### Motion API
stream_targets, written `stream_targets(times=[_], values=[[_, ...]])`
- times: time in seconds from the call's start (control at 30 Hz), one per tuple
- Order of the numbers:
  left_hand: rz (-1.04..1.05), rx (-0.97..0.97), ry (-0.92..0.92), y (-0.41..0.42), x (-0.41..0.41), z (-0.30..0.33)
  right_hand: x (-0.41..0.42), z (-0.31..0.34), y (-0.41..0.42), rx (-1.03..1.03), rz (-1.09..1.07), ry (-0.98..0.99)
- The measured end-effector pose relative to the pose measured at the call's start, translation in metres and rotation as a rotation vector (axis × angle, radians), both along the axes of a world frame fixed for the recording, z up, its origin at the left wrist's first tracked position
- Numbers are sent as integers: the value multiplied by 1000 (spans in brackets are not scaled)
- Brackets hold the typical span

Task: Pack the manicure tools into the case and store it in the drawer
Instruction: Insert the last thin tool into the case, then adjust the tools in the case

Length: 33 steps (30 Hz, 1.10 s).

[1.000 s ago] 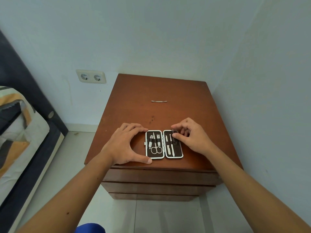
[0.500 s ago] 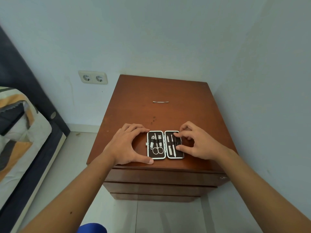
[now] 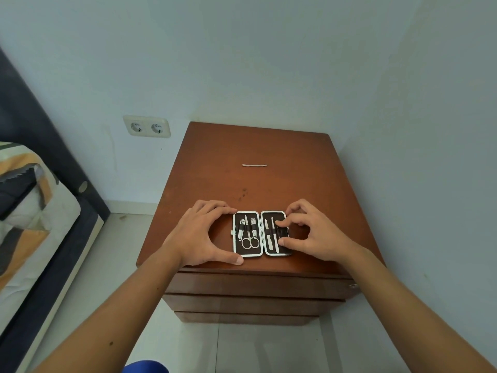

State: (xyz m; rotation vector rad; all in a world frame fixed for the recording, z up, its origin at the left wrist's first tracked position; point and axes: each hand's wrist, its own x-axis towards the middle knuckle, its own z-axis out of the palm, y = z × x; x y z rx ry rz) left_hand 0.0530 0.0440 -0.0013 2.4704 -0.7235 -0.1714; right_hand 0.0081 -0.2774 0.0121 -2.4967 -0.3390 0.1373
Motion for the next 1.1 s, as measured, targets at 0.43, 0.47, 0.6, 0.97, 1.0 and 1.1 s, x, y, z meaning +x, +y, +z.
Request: stream_targets(times=[0.43,0.47,0.6,0.97,1.0,1.1], values=[[-3,2,12,0,0,1,31,16,13,152,-167,-155],[-4,4,12,0,0,0,45,16,17,155,-197,-180],[-9,0,2,0,0,-1,102,16,33,134,-302,-225],[-22,3,-27,1,1,-1,174,-5,56,5,-326,-195],[-20,5,-23,1,1,-1,177,-6,59,-3,-320,-204],[-21,6,-25,2,2,-2,182,-8,65,-57,-295,-240]])
